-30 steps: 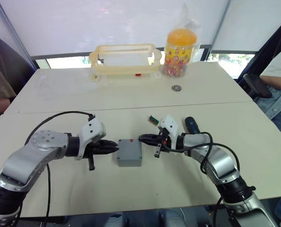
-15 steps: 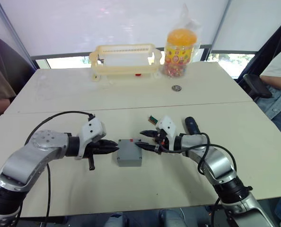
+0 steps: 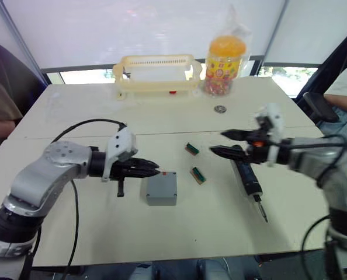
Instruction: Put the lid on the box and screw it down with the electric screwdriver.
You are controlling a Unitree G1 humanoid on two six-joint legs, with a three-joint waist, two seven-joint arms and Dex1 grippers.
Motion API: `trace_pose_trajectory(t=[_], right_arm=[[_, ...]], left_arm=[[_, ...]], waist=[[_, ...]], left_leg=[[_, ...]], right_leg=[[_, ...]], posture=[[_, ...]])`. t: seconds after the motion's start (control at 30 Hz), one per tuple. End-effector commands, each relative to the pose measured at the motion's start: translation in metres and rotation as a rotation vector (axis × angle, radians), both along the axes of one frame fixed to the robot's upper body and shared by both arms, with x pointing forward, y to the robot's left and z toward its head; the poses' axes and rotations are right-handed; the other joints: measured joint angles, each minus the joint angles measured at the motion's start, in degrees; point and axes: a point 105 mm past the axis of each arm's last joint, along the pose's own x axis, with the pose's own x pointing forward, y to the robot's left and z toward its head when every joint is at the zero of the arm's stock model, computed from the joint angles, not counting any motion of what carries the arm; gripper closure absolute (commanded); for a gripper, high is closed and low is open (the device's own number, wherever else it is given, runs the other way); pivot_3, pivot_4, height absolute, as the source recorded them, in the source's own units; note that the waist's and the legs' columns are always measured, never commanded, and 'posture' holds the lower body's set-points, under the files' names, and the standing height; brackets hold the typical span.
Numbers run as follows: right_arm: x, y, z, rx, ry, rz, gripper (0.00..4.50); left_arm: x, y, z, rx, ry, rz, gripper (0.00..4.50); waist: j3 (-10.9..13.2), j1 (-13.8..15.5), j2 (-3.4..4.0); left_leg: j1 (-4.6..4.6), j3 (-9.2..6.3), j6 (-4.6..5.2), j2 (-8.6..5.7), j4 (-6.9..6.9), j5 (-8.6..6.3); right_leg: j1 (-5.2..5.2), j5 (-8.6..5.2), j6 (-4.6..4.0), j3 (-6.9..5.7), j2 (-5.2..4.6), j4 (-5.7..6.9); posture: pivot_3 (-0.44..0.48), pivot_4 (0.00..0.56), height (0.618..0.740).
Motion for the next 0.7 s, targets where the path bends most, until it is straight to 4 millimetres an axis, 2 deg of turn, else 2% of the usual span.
trace_pose_trajectory(t=[0.03, 0.13, 0.2, 0.33, 0.43, 0.7], right_arm=[[-0.014, -0.028, -0.009, -0.085, 0.223, -0.12, 0.04], [-0.02, -0.05, -0.018, -0.134, 0.394, -0.233, 0.04], [-0.02, -0.056, -0.021, -0.144, 0.441, -0.268, 0.04], [-0.02, -0.074, -0.046, -0.137, 0.632, -0.347, 0.04], [-0.016, -0.076, -0.056, -0.142, 0.683, -0.379, 0.04], [0.001, -0.071, -0.07, -0.12, 0.757, -0.425, 0.04]], left_arm=[[-0.001, -0.014, -0.011, 0.029, -0.046, -0.076, 3.94], [0.0, -0.027, -0.011, 0.0, -0.072, -0.111, 3.94], [0.001, -0.031, -0.011, -0.012, -0.084, -0.121, 3.94], [0.0, -0.048, -0.008, -0.059, -0.111, -0.15, 3.94], [0.0, -0.053, -0.009, -0.092, -0.097, -0.146, 3.94], [0.004, -0.05, -0.012, -0.095, -0.093, -0.096, 3.94]], waist=[[0.01, -0.27, 0.02], [0.01, -0.06, 0.02], [0.01, -0.07, -0.02], [0.01, 0.1, -0.03], [0.01, 0.07, -0.03], [0.01, -0.01, -0.02]], left_leg=[[0.02, 0.07, 0.01, 0.01, 0.0, 0.0], [0.03, 0.17, 0.02, 0.05, 0.01, 0.0], [0.02, 0.2, 0.02, 0.06, 0.03, -0.01], [0.0, 0.28, 0.05, 0.08, 0.05, -0.02], [-0.01, 0.32, 0.08, 0.08, 0.07, -0.04], [-0.01, 0.32, 0.09, 0.07, 0.07, -0.04]], right_leg=[[0.0, 0.0, 0.0, 0.02, 0.0, 0.01], [-0.03, 0.0, -0.01, 0.06, 0.02, 0.06], [-0.01, 0.0, -0.01, 0.06, 0.0, 0.04], [0.01, 0.0, -0.01, 0.06, -0.03, -0.01], [0.01, 0.0, 0.01, 0.07, -0.07, -0.01], [-0.03, 0.0, 0.01, 0.07, 0.0, 0.01]], posture=[[0.0, 0.15, 0.74], [0.0, 0.15, 0.74], [0.0, 0.15, 0.74], [0.0, 0.15, 0.74], [0.0, 0.15, 0.74], [0.0, 0.15, 0.74]])
